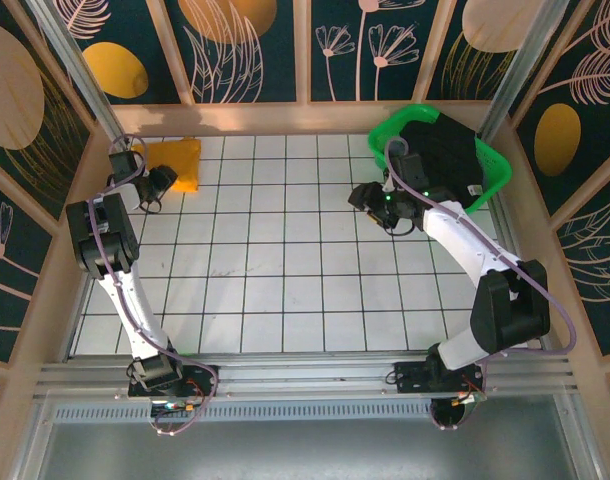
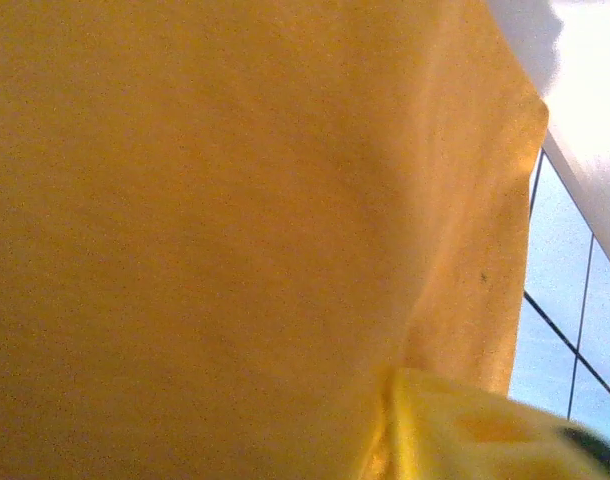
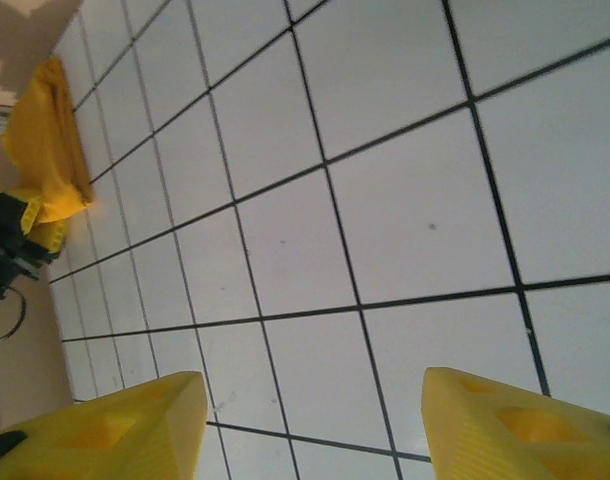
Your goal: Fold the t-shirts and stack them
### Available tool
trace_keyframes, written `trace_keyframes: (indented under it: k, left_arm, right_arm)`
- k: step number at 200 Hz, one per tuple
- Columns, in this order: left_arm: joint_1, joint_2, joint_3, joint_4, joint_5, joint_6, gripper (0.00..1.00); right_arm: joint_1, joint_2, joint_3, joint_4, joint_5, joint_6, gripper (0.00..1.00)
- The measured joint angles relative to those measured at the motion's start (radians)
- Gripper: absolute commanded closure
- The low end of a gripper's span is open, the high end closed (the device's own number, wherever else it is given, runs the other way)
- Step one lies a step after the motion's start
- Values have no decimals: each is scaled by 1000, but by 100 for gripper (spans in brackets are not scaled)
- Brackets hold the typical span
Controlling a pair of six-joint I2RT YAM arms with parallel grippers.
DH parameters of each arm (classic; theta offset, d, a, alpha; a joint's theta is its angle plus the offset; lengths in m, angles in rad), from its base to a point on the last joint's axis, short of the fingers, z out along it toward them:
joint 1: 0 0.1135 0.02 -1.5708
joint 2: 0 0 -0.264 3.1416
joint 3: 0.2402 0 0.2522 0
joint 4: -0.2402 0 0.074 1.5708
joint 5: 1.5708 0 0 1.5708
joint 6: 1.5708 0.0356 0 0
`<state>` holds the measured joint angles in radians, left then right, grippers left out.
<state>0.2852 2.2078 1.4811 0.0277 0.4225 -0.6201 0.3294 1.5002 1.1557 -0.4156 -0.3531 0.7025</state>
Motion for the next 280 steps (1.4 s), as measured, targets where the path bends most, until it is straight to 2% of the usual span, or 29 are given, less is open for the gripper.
trace_keyframes:
  k: [5,8,38,59,80,93,107,123,140,158,178,198,226,246,280]
  left_arm:
    - [-3,-8,-11,1,0,-6,1]
    - [-4,-13,-18,3,0,-11,1]
    - [-50,-172,-130,21,-39,-99,1]
    - [-154,-363,-217,32,-143,-168,1]
    - [-349,-617,-330,77,-370,-197,1]
    - [-520,-769,-389,108,-554,-198,1]
    - [-687,-864,-404,107,-735,-204,1]
    - [-763,-935,-462,116,-879,-187,1]
    - [-754,-1007,-616,134,-1002,-92,1]
    - [-741,-1070,-816,158,-1095,81,1]
    - [-737,-1131,-1019,260,-1148,284,1]
    - [-670,-1151,-1151,358,-1131,378,1]
    - [-539,-1054,-1195,503,-1098,415,1]
    - [-485,-928,-1189,642,-1047,422,1]
    - [-415,-719,-1085,761,-948,476,1]
  right_arm:
    - [0,-3,-2,18,-6,2,4]
    - [0,-5,-4,29,-10,1,2]
    - [-5,-53,-24,145,-15,18,1]
    - [-30,-108,-26,222,-4,21,1]
    - [-65,-151,13,219,97,6,1]
    - [-80,-169,40,214,201,-7,1]
    - [-97,-206,30,220,311,-28,1]
    - [-125,-292,-76,299,430,-79,1]
    - [-143,-409,-284,436,554,-162,1]
    - [-146,-485,-511,573,668,-260,1]
    - [-153,-469,-669,647,748,-342,1]
    - [-169,-402,-727,712,790,-411,1]
    - [-191,-235,-756,885,799,-488,1]
    - [-208,-104,-760,1005,779,-531,1]
    - [-243,20,-739,1148,713,-616,1]
